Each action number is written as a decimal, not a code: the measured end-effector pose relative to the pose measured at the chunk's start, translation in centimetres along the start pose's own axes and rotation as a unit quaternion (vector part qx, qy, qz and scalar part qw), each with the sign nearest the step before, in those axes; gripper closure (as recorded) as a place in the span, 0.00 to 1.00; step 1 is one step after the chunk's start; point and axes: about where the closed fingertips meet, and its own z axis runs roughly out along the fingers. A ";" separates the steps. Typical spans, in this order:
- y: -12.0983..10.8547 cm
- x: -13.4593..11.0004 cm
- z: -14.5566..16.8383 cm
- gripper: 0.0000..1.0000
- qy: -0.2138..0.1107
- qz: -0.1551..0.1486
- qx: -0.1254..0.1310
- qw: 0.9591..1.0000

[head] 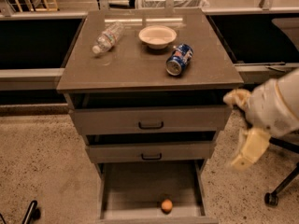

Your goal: Pick orange from bottom drawer and place on counter

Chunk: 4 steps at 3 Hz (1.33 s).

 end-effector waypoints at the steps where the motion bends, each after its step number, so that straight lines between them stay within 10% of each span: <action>1: 2.4 3.6 4.1 0.00 -0.068 0.031 0.010 0.997; 4: 3.3 7.4 7.5 0.00 -0.092 0.045 0.007 0.995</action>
Offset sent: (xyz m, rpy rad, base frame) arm -0.0197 -0.0015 -0.0496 0.1262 -0.0142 -0.0471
